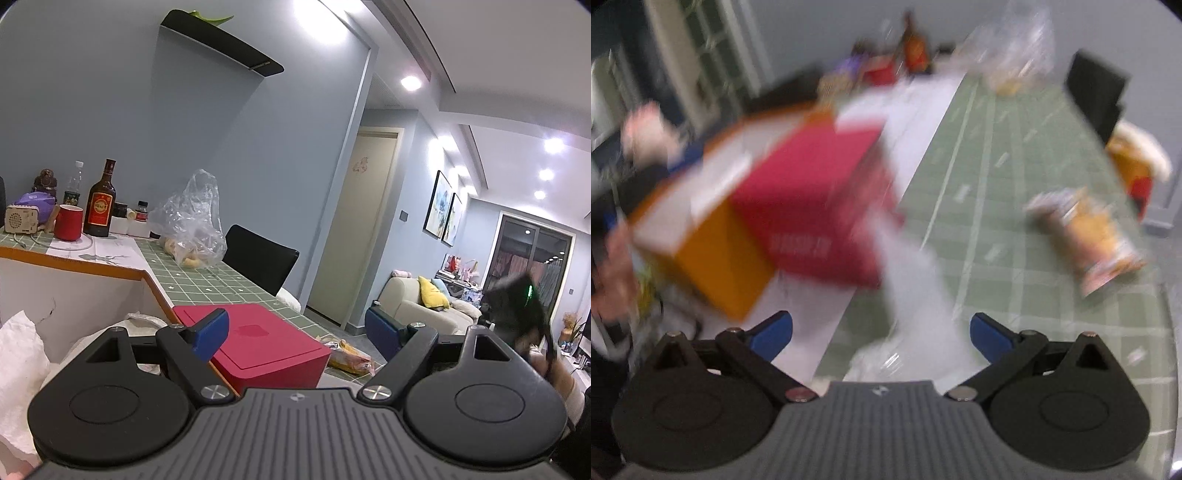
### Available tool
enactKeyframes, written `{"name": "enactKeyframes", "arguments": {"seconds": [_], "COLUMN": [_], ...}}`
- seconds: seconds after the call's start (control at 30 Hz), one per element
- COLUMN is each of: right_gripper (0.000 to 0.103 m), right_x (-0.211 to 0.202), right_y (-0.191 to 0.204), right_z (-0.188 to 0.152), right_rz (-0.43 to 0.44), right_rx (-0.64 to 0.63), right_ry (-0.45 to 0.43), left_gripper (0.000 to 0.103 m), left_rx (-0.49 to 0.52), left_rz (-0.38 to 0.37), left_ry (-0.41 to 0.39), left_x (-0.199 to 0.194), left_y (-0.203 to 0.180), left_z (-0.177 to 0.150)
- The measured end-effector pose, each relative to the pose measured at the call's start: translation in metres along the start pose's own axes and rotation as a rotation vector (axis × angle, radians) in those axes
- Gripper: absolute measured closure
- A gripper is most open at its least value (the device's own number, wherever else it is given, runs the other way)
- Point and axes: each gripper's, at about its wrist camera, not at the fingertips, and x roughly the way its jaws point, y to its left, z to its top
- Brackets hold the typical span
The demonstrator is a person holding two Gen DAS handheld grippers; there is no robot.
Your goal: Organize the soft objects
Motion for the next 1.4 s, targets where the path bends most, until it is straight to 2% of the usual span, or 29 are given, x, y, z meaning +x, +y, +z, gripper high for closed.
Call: {"name": "enactKeyframes", "arguments": {"seconds": [0.1, 0.17, 0.27, 0.33, 0.4, 0.47, 0.5, 0.63, 0.77, 0.87, 0.93, 0.97, 1.0, 1.03, 1.1, 1.13, 1.17, 1.23, 1.33, 1.4], "right_gripper": [0.002, 0.002, 0.003, 0.003, 0.003, 0.008, 0.018, 0.039, 0.039, 0.039, 0.038, 0.037, 0.029, 0.020, 0.009, 0.006, 0.006, 0.006, 0.002, 0.003], "right_x": [-0.002, 0.021, 0.063, 0.086, 0.108, 0.128, 0.133, 0.126, 0.098, 0.085, 0.074, 0.069, 0.066, 0.065, 0.063, 0.062, 0.062, 0.064, 0.062, 0.062], "right_y": [-0.023, -0.046, -0.083, -0.102, -0.113, -0.123, -0.125, -0.104, -0.084, -0.063, -0.047, -0.039, -0.035, -0.033, -0.034, -0.036, -0.039, -0.046, -0.059, -0.062], "right_z": [0.024, 0.039, 0.056, 0.063, 0.067, 0.068, 0.066, 0.047, 0.016, -0.009, -0.025, -0.033, -0.039, -0.042, -0.047, -0.049, -0.051, -0.056, -0.061, -0.060], "right_rz": [-0.106, -0.164, -0.273, -0.294, -0.328, -0.317, -0.286, -0.337, -0.290, -0.291, -0.307, -0.319, -0.326, -0.321, -0.302, -0.298, -0.315, -0.345, -0.290, -0.281], "right_rx": [-0.046, -0.040, 0.067, 0.080, 0.072, 0.102, 0.113, -0.058, -0.087, -0.122, -0.136, -0.139, -0.131, -0.113, -0.056, -0.028, 0.004, 0.085, 0.208, 0.232], "right_ry": [-0.087, -0.059, -0.036, -0.050, 0.006, 0.074, 0.108, 0.147, 0.154, 0.154, 0.147, 0.141, 0.134, 0.130, 0.110, 0.092, 0.066, 0.010, -0.095, -0.112], "left_gripper": [0.006, 0.006, 0.006, 0.006, 0.006, 0.006, 0.006, 0.006, 0.006, 0.006, 0.006, 0.006, 0.006, 0.006, 0.004, 0.002, 0.003, 0.003, 0.003, 0.003], "left_rx": [-0.003, 0.003, 0.008, 0.010, 0.015, 0.025, 0.038, 0.088, 0.095, 0.111, 0.127, 0.144, 0.165, 0.191, 0.212, 0.245, 0.267, 0.299, 0.320, 0.321], "left_rz": [0.001, -0.003, -0.010, -0.012, -0.009, -0.001, 0.002, 0.012, 0.020, -0.005, -0.066, -0.110, -0.144, -0.165, -0.189, -0.163, -0.159, -0.212, -0.209, -0.237], "left_ry": [-0.004, -0.007, 0.000, -0.001, 0.004, 0.013, 0.017, -0.015, 0.006, 0.089, 0.191, 0.226, 0.244, 0.275, 0.345, 0.352, 0.380, 0.481, 0.556, 0.626], "left_x": [-0.001, -0.001, -0.001, -0.001, 0.000, 0.002, 0.001, -0.006, -0.003, 0.007, 0.016, 0.019, 0.021, 0.024, 0.032, 0.032, 0.035, 0.042, 0.047, 0.048], "left_y": [0.000, -0.001, 0.000, 0.001, 0.001, 0.002, 0.001, -0.004, -0.009, -0.014, -0.022, -0.029, -0.034, -0.042, -0.054, -0.064, -0.070, -0.086, -0.100, -0.104], "left_z": [0.000, 0.000, 0.000, -0.001, -0.001, 0.000, 0.001, 0.002, -0.002, -0.005, -0.009, -0.012, -0.016, -0.020, -0.026, -0.029, -0.030, -0.035, -0.043, -0.051]}}
